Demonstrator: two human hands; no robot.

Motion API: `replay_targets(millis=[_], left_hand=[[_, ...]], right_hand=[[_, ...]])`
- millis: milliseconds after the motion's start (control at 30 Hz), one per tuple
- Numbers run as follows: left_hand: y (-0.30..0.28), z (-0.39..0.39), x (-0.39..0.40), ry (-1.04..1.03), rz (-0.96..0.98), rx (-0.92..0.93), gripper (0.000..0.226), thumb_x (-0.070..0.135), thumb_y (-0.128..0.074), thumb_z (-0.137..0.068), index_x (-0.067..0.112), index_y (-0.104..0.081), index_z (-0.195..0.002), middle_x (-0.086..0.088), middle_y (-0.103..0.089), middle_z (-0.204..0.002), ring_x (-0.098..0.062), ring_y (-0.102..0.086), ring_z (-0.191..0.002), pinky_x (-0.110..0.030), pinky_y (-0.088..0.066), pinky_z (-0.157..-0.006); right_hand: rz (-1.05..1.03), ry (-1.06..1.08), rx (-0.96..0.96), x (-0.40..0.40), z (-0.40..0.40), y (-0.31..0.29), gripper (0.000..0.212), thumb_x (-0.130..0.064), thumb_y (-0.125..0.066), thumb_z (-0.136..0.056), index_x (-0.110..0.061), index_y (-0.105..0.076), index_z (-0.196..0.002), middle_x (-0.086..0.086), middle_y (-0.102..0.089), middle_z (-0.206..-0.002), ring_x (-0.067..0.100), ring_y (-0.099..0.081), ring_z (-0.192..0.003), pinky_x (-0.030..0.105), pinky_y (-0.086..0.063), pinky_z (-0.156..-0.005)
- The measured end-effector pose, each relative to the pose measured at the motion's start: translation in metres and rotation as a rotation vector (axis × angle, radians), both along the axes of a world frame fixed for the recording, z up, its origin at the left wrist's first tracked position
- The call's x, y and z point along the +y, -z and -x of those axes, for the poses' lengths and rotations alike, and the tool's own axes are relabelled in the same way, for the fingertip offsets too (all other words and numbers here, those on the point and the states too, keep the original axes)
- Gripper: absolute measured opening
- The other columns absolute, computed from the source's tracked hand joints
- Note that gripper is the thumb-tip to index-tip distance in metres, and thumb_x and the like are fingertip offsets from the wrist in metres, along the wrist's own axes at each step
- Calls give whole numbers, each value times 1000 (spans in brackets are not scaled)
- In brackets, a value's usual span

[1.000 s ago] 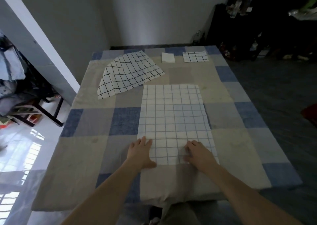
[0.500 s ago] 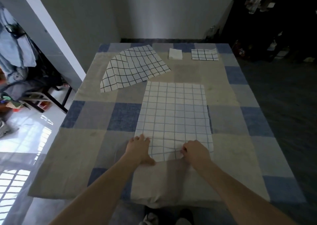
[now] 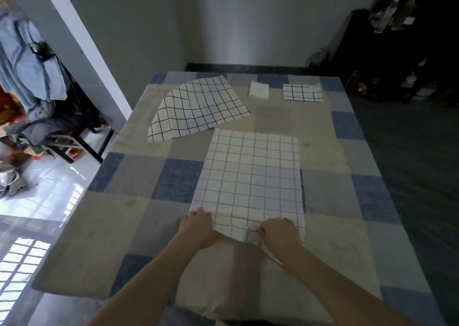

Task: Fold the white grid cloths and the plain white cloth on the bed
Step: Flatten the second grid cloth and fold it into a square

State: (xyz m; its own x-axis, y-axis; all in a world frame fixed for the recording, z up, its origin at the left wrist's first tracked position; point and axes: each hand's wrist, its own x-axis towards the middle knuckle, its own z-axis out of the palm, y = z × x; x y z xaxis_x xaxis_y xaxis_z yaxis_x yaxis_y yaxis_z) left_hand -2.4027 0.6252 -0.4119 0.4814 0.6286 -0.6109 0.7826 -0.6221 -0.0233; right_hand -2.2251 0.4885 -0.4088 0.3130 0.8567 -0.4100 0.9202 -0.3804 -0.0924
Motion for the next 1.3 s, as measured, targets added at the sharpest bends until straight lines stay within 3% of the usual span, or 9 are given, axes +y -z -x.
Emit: replay_targets(millis=[100, 200, 333, 533, 767, 900, 1067, 1200, 1300], left_hand=[[-5, -8, 7, -43, 67, 29, 67, 58, -38, -92, 11, -45, -140, -14, -38, -147, -32, -46, -126, -43, -41, -103], [-11, -19, 18, -45, 134, 3, 61, 50, -30, -98, 5, -52, -132, -17, -50, -139, -31, -52, -120, -42, -43, -101], [-22, -29, 31, 25, 171, 17, 60, 45, -25, -102, 0, -50, -134, -19, -50, -138, -32, -52, -120, -39, -43, -101], [-25, -7, 29, 217, 186, 98, 35, 19, -37, -100, 1, -59, -122, -17, -59, -126, -30, -59, -111, -36, -46, -88], [-24, 22, 18, 294, 389, 45, 27, 23, -46, -94, 6, -64, -103, -15, -64, -111, -32, -61, -101, -39, -48, -85], [-40, 19, 51, 267, 455, -92, 17, 17, -53, -89, 10, -68, -83, -6, -66, -87, -10, -51, -69, -24, -40, -68], [-39, -12, 107, 20, 362, -382, 33, 21, -60, -83, 24, -48, -52, 13, -44, -48, -1, -42, -46, -20, -31, -52], [-17, -41, 138, -205, 278, -585, 32, 26, -72, -82, 22, -55, -55, 13, -54, -50, 5, -50, -48, -11, -34, -48], [-2, -67, 158, -348, 252, -656, 25, 30, -75, -82, 9, -67, -71, -5, -66, -62, -8, -57, -55, -23, -42, -55]], right_hand=[[2, 10, 30, -1, 11, -3, 78, -73, -7, -86, -25, -67, -91, 0, -64, -86, 18, -59, -90, 44, -28, -107], [107, -19, -33, 0, 24, -8, 103, -93, -10, -65, -22, -56, -124, 3, -59, -119, 22, -52, -116, 49, -15, -115], [146, -2, -129, 2, 28, -6, 54, -37, -50, -90, -19, -39, -139, 3, -51, -133, 21, -46, -125, 44, -12, -116], [210, 1, -97, -27, -13, -27, 31, -15, -41, -92, -24, -57, -117, 2, -61, -119, 21, -57, -110, 30, -41, -93], [461, -20, 381, -60, -20, -43, 28, -25, -51, -91, -13, -65, -112, 7, -60, -119, 21, -57, -106, 23, -36, -70], [441, 66, 465, -45, -56, -55, 25, -24, -59, -85, -46, -65, -73, -13, -53, -84, 1, -48, -73, 11, -32, -58], [113, 314, 436, -10, -127, -39, 37, -24, -73, -80, -23, -49, -52, -8, -49, -54, 3, -45, -53, 20, -35, -56], [1, 512, 411, 20, -163, -13, 39, -24, -68, -87, -12, -48, -55, 2, -48, -55, 14, -46, -54, 23, -32, -53], [-56, 635, 362, 38, -179, -3, 41, -24, -64, -90, -13, -43, -57, 1, -43, -54, 14, -42, -52, 25, -29, -52]])
